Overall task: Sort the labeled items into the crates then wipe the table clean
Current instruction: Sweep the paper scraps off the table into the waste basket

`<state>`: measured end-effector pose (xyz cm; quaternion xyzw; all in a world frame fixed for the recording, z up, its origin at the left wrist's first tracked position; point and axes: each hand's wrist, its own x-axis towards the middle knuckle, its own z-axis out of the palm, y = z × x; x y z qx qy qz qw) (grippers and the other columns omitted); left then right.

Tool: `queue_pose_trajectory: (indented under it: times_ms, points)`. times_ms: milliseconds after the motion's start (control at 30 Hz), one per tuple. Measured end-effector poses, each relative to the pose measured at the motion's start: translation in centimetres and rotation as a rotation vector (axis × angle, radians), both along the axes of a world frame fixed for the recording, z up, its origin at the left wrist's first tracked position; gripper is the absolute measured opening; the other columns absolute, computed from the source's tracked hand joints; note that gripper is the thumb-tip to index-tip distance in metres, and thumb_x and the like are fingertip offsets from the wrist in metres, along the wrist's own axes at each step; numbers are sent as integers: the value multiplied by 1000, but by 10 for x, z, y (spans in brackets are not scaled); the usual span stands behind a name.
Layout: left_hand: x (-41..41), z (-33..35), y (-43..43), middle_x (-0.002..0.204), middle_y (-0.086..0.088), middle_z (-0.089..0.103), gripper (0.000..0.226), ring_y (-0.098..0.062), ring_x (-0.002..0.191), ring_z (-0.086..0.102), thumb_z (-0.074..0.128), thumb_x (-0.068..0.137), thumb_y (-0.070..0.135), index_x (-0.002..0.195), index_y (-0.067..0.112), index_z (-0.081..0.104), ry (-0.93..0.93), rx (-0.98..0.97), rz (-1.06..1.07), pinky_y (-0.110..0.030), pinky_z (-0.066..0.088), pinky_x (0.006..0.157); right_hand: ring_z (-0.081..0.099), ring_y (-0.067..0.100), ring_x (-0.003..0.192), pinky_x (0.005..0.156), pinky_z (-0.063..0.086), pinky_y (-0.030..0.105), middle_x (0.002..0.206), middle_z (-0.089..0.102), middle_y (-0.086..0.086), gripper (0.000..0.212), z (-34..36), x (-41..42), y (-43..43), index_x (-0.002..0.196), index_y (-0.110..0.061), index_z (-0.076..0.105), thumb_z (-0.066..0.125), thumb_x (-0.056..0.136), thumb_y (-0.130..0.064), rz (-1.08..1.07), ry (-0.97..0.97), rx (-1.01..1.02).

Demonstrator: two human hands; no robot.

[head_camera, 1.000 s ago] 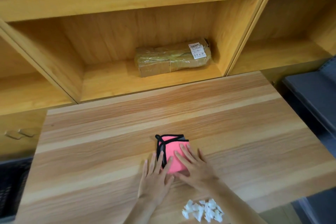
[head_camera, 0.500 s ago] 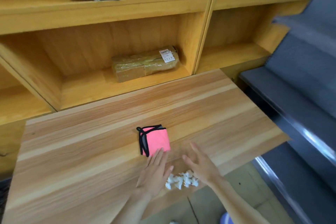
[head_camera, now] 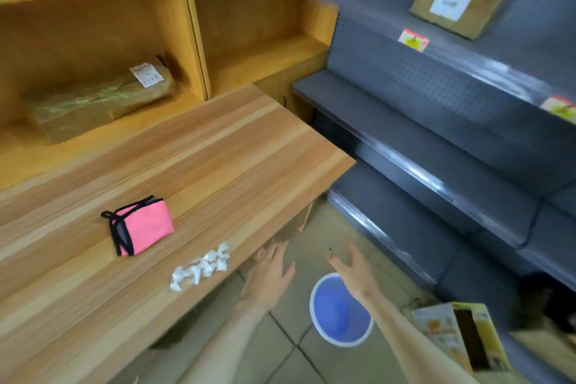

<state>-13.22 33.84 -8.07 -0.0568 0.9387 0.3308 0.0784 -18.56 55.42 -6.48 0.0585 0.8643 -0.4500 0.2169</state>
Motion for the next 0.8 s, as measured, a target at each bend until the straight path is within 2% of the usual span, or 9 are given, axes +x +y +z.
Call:
queue_pose_trajectory:
  times_ms: [67, 133, 233, 367, 500, 667, 800]
  points:
    - [-1, -14, 23, 151, 2, 39, 56, -19, 139, 39, 49, 97, 39, 148, 20, 36, -59, 49, 21, -30, 33, 111, 46, 14, 138, 117, 35, 38, 153, 45, -7, 88, -19, 3, 34, 152, -33, 33, 62, 75, -64, -38, -22, -6]
    - [-4, -36, 56, 147, -2, 44, 53, -21, 136, 44, 52, 96, 34, 144, 16, 42, -119, 95, 22, -30, 34, 111, 53, 18, 132, 114, 40, 41, 151, 46, -3, 88, -51, 3, 79, 149, -33, 36, 64, 72, -64, -101, -61, -33]
    - [-1, -71, 90, 141, -5, 49, 48, -22, 133, 46, 55, 95, 30, 140, 14, 49, -173, 129, 61, -31, 34, 111, 46, 13, 136, 113, 38, 37, 153, 42, -3, 79, -83, 10, 125, 149, -26, 38, 67, 80, -52, -148, -99, -59]
    - [1, -122, 128, 135, -11, 54, 41, -25, 129, 48, 59, 95, 22, 134, 8, 55, -204, 154, 143, -28, 32, 108, 42, 17, 139, 115, 37, 42, 154, 40, 2, 85, -127, 23, 184, 150, -21, 38, 66, 78, -58, -216, -172, -33]
    - [4, -177, 149, 134, -16, 53, 37, -29, 128, 48, 55, 95, 9, 132, 6, 56, -244, 179, 192, -32, 32, 110, 41, 20, 141, 116, 35, 41, 154, 41, 4, 68, -165, 31, 221, 150, -18, 37, 66, 92, -38, -188, -202, 33]
    - [16, -254, 167, 136, -19, 49, 40, -34, 125, 50, 47, 95, 0, 134, 4, 54, -330, 228, 216, -43, 37, 110, 44, 20, 137, 111, 41, 40, 153, 41, 1, 65, -229, 52, 251, 151, -22, 37, 65, 93, -34, -244, -265, 16]
    - [16, -306, 177, 141, -16, 45, 48, -32, 127, 49, 40, 93, -7, 138, 6, 50, -379, 297, 265, -38, 36, 108, 50, 23, 130, 104, 45, 36, 149, 44, 0, 56, -288, 63, 258, 146, -30, 41, 58, 95, -17, -246, -296, -9]
